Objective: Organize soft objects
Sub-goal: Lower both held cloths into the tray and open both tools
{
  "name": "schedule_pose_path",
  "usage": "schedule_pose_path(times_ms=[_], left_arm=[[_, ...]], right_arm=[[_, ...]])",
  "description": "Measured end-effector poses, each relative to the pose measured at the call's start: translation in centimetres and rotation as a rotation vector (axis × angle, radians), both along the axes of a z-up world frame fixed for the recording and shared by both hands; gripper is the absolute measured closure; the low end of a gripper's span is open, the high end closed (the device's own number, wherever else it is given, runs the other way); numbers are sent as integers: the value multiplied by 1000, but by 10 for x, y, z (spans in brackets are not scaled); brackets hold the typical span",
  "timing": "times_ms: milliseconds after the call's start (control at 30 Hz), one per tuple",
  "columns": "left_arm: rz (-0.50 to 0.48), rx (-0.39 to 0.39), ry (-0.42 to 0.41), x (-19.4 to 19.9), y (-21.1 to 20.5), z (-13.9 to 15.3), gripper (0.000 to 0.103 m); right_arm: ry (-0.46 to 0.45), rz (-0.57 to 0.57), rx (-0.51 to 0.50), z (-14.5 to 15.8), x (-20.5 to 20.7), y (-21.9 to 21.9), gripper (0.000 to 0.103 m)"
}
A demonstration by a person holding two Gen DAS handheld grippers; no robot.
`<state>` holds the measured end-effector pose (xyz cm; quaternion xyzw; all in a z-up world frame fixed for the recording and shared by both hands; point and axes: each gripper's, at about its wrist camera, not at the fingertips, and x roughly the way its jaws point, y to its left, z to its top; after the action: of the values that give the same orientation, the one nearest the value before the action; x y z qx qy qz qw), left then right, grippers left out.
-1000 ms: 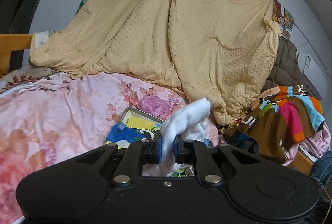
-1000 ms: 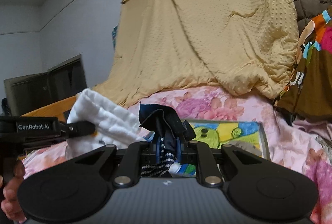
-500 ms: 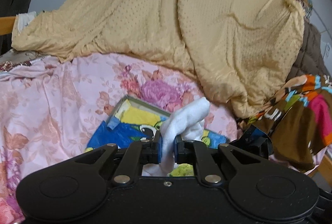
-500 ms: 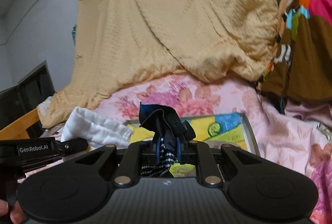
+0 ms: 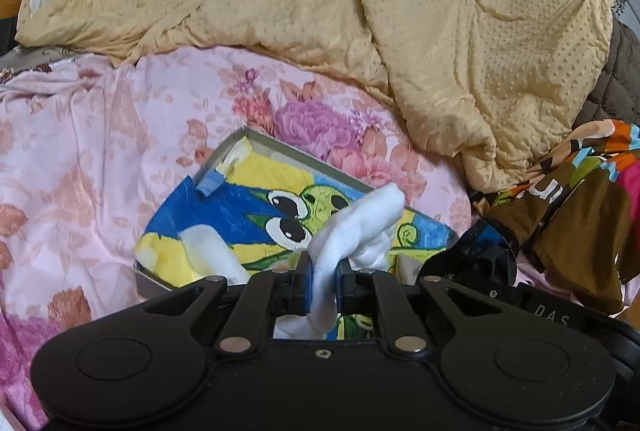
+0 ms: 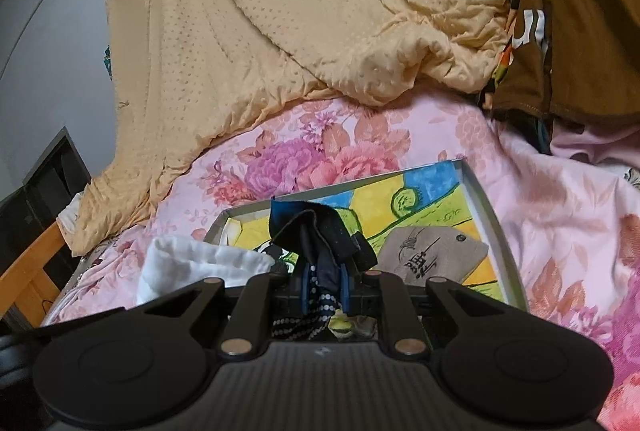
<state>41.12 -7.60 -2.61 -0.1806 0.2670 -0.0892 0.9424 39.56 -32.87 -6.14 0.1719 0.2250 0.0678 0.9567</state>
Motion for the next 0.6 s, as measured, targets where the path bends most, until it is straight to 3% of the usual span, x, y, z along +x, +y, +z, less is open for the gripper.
schedule_pose_path(times_ms=[300,433,600], left_arm=[[-3,38,47,5,-4,-6,91],[11,41,90,12,1,-11,91],[29,50,108,18,5,-11,89]], right_arm=[[42,-3,-20,-8,5,3,85],[91,-26,-85,-15,10,8,85],[115,-23,-99,-18,11,11,80]])
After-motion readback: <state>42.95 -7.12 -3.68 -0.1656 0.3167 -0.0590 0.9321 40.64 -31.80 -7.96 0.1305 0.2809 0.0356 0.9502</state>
